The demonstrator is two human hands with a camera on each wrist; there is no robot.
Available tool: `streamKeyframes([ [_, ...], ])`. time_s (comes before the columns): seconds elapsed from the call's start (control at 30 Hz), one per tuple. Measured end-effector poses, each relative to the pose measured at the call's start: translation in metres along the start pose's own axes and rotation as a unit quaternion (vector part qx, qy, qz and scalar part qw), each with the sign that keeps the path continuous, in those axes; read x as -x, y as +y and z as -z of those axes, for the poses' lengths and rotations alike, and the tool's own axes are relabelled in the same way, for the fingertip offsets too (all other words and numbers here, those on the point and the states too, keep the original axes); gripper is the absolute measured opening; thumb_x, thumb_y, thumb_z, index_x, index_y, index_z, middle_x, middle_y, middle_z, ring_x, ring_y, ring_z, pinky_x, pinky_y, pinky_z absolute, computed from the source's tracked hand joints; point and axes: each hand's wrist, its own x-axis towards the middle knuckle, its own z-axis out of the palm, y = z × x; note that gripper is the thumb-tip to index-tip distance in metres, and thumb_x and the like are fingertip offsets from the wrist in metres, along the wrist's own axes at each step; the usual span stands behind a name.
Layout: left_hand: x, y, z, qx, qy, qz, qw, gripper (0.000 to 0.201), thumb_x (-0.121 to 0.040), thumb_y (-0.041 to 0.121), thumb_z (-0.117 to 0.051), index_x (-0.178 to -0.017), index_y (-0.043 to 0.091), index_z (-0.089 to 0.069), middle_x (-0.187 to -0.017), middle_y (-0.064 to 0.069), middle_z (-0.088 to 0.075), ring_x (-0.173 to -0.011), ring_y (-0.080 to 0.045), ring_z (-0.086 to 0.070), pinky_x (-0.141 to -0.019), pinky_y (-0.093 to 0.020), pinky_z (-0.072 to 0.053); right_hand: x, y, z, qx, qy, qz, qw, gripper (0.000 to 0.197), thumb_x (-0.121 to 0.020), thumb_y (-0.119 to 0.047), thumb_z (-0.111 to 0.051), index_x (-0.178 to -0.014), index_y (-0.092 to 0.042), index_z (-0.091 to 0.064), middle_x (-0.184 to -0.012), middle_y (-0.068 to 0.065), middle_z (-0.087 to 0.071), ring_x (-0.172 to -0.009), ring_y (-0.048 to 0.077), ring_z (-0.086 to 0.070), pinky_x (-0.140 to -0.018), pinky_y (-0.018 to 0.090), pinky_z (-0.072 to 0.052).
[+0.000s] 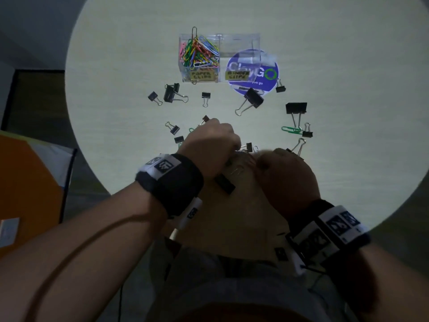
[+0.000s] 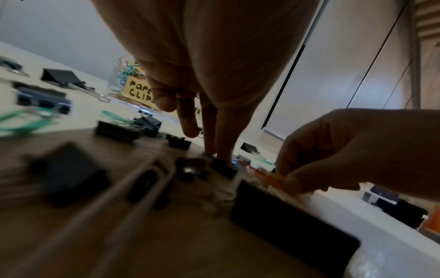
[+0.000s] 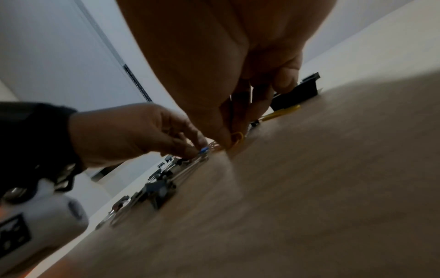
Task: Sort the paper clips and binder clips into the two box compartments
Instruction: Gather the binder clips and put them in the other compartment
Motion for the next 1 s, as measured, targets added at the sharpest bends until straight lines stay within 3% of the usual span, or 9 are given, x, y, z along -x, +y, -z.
streamKeyframes([
  [0.1, 0.004, -0.014, -0.005, 0.031, -0.001, 0.016, 0.999, 0.031, -0.080, 0.017, -0.041, -0.085, 0.017, -0.071, -0.082, -0.006, -0.066, -0.077, -0.031, -0.053, -0.065, -0.043, -0.050, -0.005, 0.007, 0.004, -0.013, -0.026, -0.016, 0.999, 0.027, -0.094, -0.045, -0.053, -0.090, -0.026, -0.072, -0.081, 0.000, -0.062, -0.078, 0.023, -0.059, -0.064, 0.030, -0.044],
  [0.2, 0.007, -0.024, -0.006, 0.043, 0.002, 0.032, 0.999, 0.022, -0.082, 0.017, -0.048, -0.086, 0.015, -0.070, -0.080, -0.007, -0.067, -0.078, -0.032, -0.054, -0.068, -0.045, -0.049, -0.009, 0.008, 0.009, -0.104, -0.042, -0.038, 0.993, 0.011, -0.087, -0.032, -0.065, -0.088, -0.024, -0.072, -0.083, 0.000, -0.061, -0.077, 0.018, -0.059, -0.067, 0.027, -0.042],
  [0.33, 0.008, -0.024, 0.002, 0.085, -0.014, 0.053, 0.995, 0.022, -0.078, 0.020, -0.054, -0.086, 0.013, -0.073, -0.076, -0.009, -0.068, -0.077, -0.034, -0.055, -0.078, -0.042, -0.044, -0.014, 0.010, 0.019, -0.195, -0.010, -0.067, 0.978, 0.005, -0.079, -0.025, -0.073, -0.076, -0.023, -0.070, -0.076, -0.008, -0.062, -0.068, -0.001, -0.056, -0.063, 0.004, -0.036],
  [0.47, 0.008, -0.022, 0.004, 0.142, -0.012, 0.071, 0.987, 0.024, -0.079, 0.022, -0.052, -0.081, 0.013, -0.074, -0.078, -0.008, -0.068, -0.079, -0.030, -0.056, -0.077, -0.036, -0.041, -0.027, 0.016, 0.041, -0.294, -0.001, -0.114, 0.949, 0.005, -0.076, -0.010, -0.070, -0.073, -0.013, -0.071, -0.065, 0.003, -0.070, -0.054, 0.008, -0.056, -0.059, 0.026, -0.047],
  [0.53, 0.008, -0.023, 0.006, 0.192, 0.014, 0.104, 0.976, 0.021, -0.084, 0.028, -0.056, -0.074, 0.017, -0.071, -0.076, -0.003, -0.066, -0.078, -0.022, -0.055, -0.072, -0.032, -0.038, -0.039, 0.026, 0.053, -0.333, 0.006, -0.158, 0.930, 0.010, -0.074, -0.004, -0.064, -0.073, -0.012, -0.070, -0.064, 0.007, -0.070, -0.051, 0.010, -0.057, -0.054, 0.027, -0.047],
  [0.6, 0.008, -0.025, 0.009, 0.228, 0.038, 0.131, 0.964, 0.019, -0.084, 0.028, -0.064, -0.069, 0.018, -0.068, -0.073, 0.003, -0.063, -0.074, -0.015, -0.053, -0.068, -0.030, -0.037, -0.052, 0.039, 0.061, -0.254, 0.034, -0.160, 0.953, 0.012, -0.076, -0.008, -0.064, -0.080, -0.017, -0.070, -0.065, -0.001, -0.069, -0.054, 0.006, -0.062, -0.059, 0.023, -0.049],
  [0.67, 0.009, -0.024, 0.011, 0.222, 0.037, 0.132, 0.965, 0.018, -0.083, 0.030, -0.068, -0.069, 0.018, -0.069, -0.071, 0.004, -0.063, -0.072, -0.014, -0.054, -0.066, -0.030, -0.040, -0.062, 0.048, 0.064, -0.168, 0.027, -0.132, 0.977, 0.016, -0.080, -0.013, -0.063, -0.088, -0.023, -0.071, -0.071, -0.001, -0.071, -0.066, 0.015, -0.066, -0.067, 0.025, -0.049],
  [0.8, 0.013, -0.024, 0.000, 0.148, 0.053, 0.151, 0.976, 0.015, -0.080, 0.028, -0.067, -0.070, 0.016, -0.069, -0.068, -0.003, -0.067, -0.068, -0.024, -0.058, -0.063, -0.034, -0.048, -0.071, 0.057, 0.055, -0.031, -0.046, -0.092, 0.994, 0.016, -0.078, -0.019, -0.068, -0.092, -0.025, -0.075, -0.084, -0.002, -0.073, -0.090, 0.023, -0.064, -0.078, 0.031, -0.051],
  [1.0, 0.013, -0.022, -0.011, 0.017, 0.019, 0.156, 0.987, 0.008, -0.078, 0.023, -0.068, -0.076, 0.018, -0.075, -0.071, -0.006, -0.067, -0.073, -0.031, -0.058, -0.064, -0.039, -0.054, -0.077, 0.060, 0.050, 0.039, -0.052, -0.077, 0.995, 0.016, -0.079, -0.021, -0.072, -0.094, -0.024, -0.073, -0.092, 0.003, -0.071, -0.093, 0.029, -0.061, -0.073, 0.031, -0.046],
])
